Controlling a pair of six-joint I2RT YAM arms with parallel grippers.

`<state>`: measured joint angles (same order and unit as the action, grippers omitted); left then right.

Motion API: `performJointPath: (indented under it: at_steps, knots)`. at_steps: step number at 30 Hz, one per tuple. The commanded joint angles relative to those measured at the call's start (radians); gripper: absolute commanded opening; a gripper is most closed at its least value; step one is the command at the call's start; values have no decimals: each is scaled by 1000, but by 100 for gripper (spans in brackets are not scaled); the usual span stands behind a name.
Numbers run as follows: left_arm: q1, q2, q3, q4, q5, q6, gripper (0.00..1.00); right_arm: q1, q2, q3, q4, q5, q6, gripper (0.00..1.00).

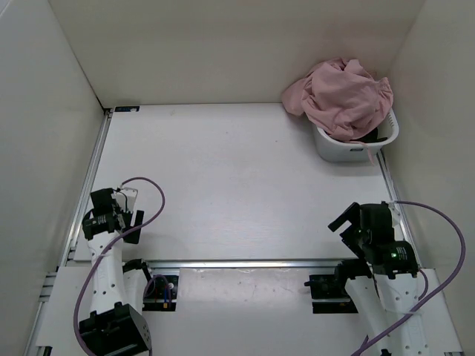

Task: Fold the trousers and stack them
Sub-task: Grab the trousers from the pile

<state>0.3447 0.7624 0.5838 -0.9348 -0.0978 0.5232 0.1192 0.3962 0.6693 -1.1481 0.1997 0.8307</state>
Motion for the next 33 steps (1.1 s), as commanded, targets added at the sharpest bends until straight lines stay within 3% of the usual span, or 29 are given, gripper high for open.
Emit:
performJointPath:
  at_steps: [1, 7, 12, 14, 15, 17, 18, 20, 23, 28, 30, 31, 32, 33]
  knots:
    - [-4, 3, 13, -1, -10, -12, 100, 5, 58, 22, -70, 13, -34, 99]
    - [-4, 118, 212, 10, 0, -22, 100, 5, 347, 343, 65, 104, -209, 99]
    - [-4, 314, 440, 19, -23, -58, 100, -4, 757, 718, 230, 210, -363, 99]
    - [-4, 408, 557, 19, -45, -83, 100, -18, 899, 930, 306, 190, -439, 99]
    - [-4, 435, 594, 19, -45, -94, 100, -35, 1058, 1014, 306, 190, -459, 99]
    - [-22, 516, 696, 19, -45, -124, 100, -73, 1226, 1210, 268, 190, -459, 99]
    - [-23, 541, 726, 19, -45, -137, 100, -85, 1391, 1406, 254, 190, -459, 99]
    - [-48, 609, 784, 8, -45, -147, 100, -124, 1603, 1633, 254, 140, -440, 99]
    - [-61, 696, 806, 20, -23, -157, 100, -156, 1771, 1716, 356, 104, -389, 99]
    - [-119, 834, 806, 44, -95, -157, 100, -167, 1865, 1705, 447, 104, -380, 98]
    - [-119, 853, 806, 66, -106, -169, 100, -167, 1845, 1705, 447, 116, -397, 83]
    - [-119, 862, 806, 67, -97, -184, 100, -167, 1827, 1696, 456, 130, -412, 67]
    - [-119, 873, 806, 67, -97, -198, 100, -158, 1805, 1661, 474, 150, -424, 49]
    - [-119, 873, 806, 67, -97, -207, 100, -158, 1749, 1640, 485, 150, -424, 18]
